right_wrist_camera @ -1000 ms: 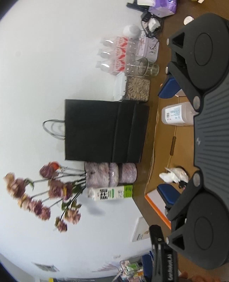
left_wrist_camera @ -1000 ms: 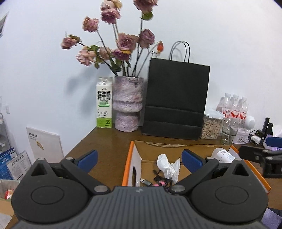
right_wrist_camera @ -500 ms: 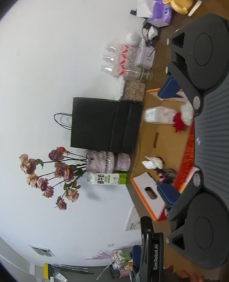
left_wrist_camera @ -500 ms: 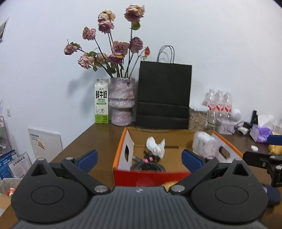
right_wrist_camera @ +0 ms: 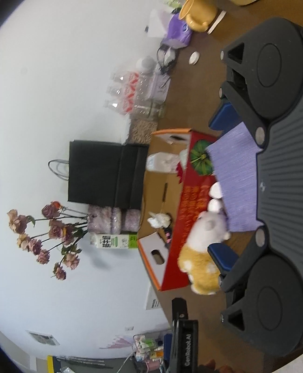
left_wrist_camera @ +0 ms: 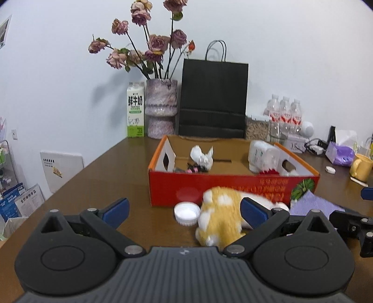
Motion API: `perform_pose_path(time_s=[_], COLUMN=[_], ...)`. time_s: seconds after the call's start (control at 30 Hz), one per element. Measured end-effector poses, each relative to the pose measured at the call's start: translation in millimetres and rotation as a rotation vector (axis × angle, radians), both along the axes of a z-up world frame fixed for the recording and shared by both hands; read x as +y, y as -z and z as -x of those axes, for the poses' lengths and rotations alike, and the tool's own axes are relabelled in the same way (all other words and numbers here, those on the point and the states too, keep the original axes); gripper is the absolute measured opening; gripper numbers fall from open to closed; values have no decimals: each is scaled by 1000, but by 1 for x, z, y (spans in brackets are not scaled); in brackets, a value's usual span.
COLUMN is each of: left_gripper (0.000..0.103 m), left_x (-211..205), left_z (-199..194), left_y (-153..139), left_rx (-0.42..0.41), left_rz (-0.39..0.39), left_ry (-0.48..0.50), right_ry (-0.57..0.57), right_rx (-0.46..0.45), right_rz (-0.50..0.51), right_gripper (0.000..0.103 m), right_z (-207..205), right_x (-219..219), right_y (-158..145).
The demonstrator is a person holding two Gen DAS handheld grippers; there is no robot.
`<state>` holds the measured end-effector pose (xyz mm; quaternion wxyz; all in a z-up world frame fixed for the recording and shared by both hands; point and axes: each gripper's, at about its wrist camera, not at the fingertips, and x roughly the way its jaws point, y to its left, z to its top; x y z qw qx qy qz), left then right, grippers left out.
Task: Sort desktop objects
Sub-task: 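Withdraw both open grippers from the box back toward the table, then grasp the purple cloth pouch with the right gripper while the left grasps the plush toy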
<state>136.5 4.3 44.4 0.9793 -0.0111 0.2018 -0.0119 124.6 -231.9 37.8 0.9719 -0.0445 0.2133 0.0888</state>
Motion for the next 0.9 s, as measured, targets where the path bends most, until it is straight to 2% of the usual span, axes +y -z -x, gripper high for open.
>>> perform_pose_path(time_s=[0.2, 0.43, 0.9], left_gripper=[103, 103, 103], left_x=[-10, -12, -29], left_z=[8, 3, -41], left_y=[14, 18, 23], left_rx=[66, 80, 133], left_rz=[-5, -9, -63], left_ry=[37, 49, 85], right_ry=[27, 39, 56], right_rx=[57, 112, 155], right_rz=[-9, -16, 48], right_gripper=[103, 103, 103], right_z=[9, 2, -44], right_x=[-6, -9, -10], right_y=[19, 33, 42])
